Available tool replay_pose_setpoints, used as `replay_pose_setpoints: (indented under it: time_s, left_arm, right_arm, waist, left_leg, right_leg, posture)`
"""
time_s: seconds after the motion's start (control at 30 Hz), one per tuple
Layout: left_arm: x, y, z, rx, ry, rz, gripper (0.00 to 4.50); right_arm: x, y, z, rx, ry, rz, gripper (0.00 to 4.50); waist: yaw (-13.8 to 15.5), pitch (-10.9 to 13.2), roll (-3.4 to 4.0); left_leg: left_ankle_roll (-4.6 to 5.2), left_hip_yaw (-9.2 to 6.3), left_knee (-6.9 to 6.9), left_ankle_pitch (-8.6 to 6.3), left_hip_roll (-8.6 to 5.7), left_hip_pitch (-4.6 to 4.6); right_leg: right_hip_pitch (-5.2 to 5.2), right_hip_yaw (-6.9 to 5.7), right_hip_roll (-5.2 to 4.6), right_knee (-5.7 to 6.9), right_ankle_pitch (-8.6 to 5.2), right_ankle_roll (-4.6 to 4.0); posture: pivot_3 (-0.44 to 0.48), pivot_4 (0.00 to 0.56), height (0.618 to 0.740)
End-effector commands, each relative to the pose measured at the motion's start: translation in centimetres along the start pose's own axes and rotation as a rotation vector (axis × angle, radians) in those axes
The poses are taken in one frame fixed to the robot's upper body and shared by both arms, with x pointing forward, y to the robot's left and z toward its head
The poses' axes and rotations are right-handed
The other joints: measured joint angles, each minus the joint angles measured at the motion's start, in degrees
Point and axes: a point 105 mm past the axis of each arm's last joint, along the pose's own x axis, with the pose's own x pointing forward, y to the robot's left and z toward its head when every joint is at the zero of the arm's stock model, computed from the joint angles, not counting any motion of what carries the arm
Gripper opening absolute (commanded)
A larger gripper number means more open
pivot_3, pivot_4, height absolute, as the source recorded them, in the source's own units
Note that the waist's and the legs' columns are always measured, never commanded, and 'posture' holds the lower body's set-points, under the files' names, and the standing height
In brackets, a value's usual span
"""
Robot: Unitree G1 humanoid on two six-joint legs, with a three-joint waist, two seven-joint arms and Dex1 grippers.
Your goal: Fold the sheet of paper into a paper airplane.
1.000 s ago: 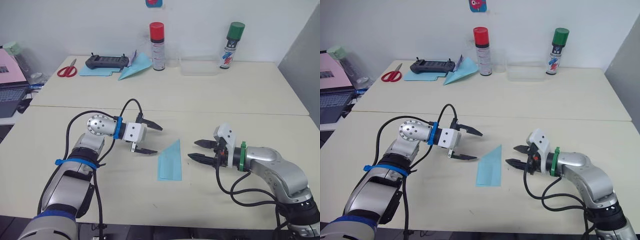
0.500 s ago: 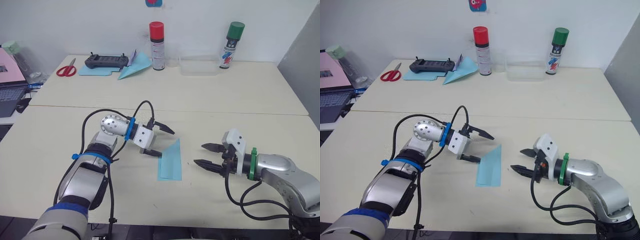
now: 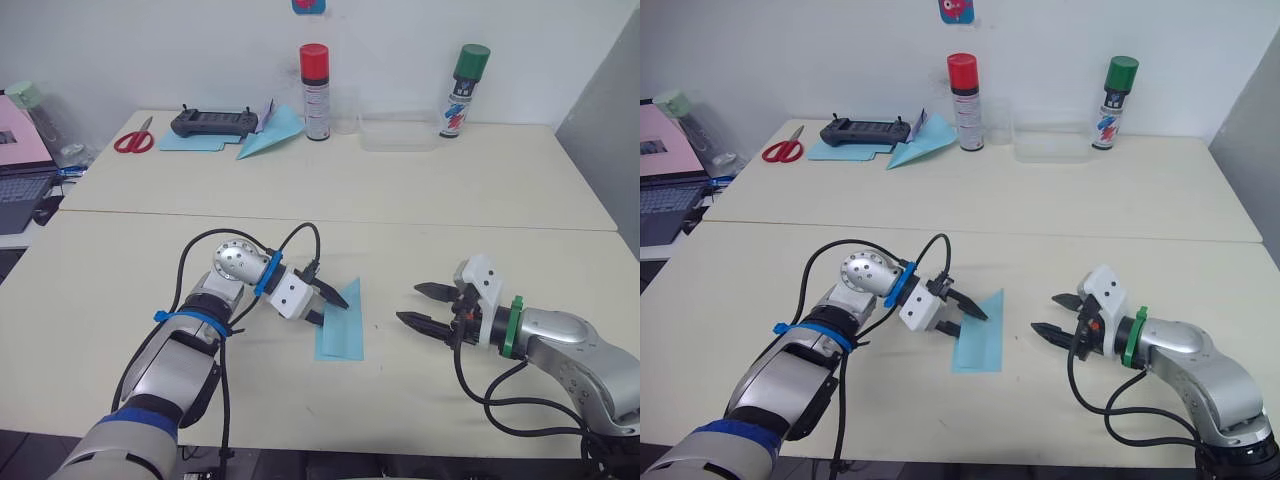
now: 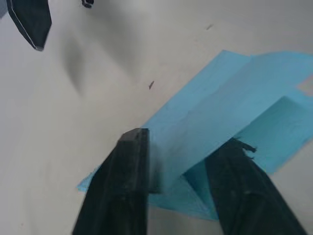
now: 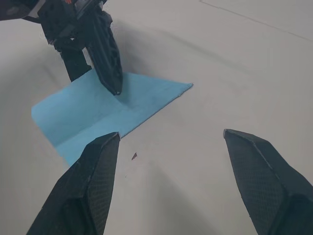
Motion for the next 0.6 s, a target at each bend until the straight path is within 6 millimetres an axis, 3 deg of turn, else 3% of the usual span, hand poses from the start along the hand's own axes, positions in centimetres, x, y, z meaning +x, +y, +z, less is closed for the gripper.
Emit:
replay_pose_setpoints:
  time_s: [0.03,0.1,0.23,0.37,0.5,0.6]
  left_arm:
    - [-1.3,0.9,0.4,0.063,0.032,0.035,0.47]
    - [-1.9,1.0,0.1,0.085,0.089,0.034,0.03]
    - [-4.3,1.7,-0.9,-0.006,0.26,0.064,0.03]
    - [-6.2,1.0,0.4,-0.237,0.344,0.071,0.03]
    - [-4.9,0.7,3.1,-0.424,0.355,0.13,0.03]
    - [-2.0,0.7,3.3,-0.506,0.362,0.203,0.03]
  right_arm:
    - [0.3,0.1,0.8,-0.049,-0.034,-0.006,3.54]
    - [0.5,-0.1,0.7,-0.054,-0.035,-0.01,3.54]
    - [0.7,-0.7,0.7,-0.072,-0.044,-0.032,3.54]
    - [1.0,-0.8,0.8,-0.07,-0.062,-0.044,3.54]
    - [1.4,-0.7,0.7,-0.064,-0.075,-0.052,3.54]
    - [1.1,-0.6,0.0,-0.11,-0.044,-0.054,3.54]
  waist:
    - [-0.07,0.0,0.0]
    - [-0.13,0.0,0.0]
    - [-0.23,0.0,0.0]
    - [-0.99,0.03,0.03]
    - [-0.96,0.06,-0.01]
    - [-0.61,0.07,-0.01]
  left_leg:
    - [0.0,0.0,0.0,0.0,0.0,0.0]
    - [0.0,0.0,0.0,0.0,0.01,0.0]
    - [0.0,-0.02,0.0,0.0,0.01,0.03]
    - [0.0,-0.01,-0.01,0.0,0.03,0.03]
    - [0.0,-0.04,0.0,0.0,0.01,0.1]
    - [0.0,-0.07,0.02,0.0,0.0,0.26]
  right_leg:
    - [0.0,0.0,0.0,0.0,0.0,0.0]
    - [-0.01,0.0,0.01,0.02,0.0,-0.01]
    - [0.0,0.01,0.02,0.06,0.0,0.01]
    - [-0.01,0.02,0.02,0.11,-0.01,0.01]
    - [-0.06,-0.01,-0.02,0.52,-0.13,-0.1]
    - [-0.01,-0.03,-0.01,0.75,-0.38,0.08]
  posture:
    - [0.0,0.15,0.74]
    - [0.0,0.15,0.74]
    - [0.0,0.15,0.74]
    - [0.0,0.15,0.74]
    - [0.0,0.15,0.74]
    - [0.0,0.15,0.74]
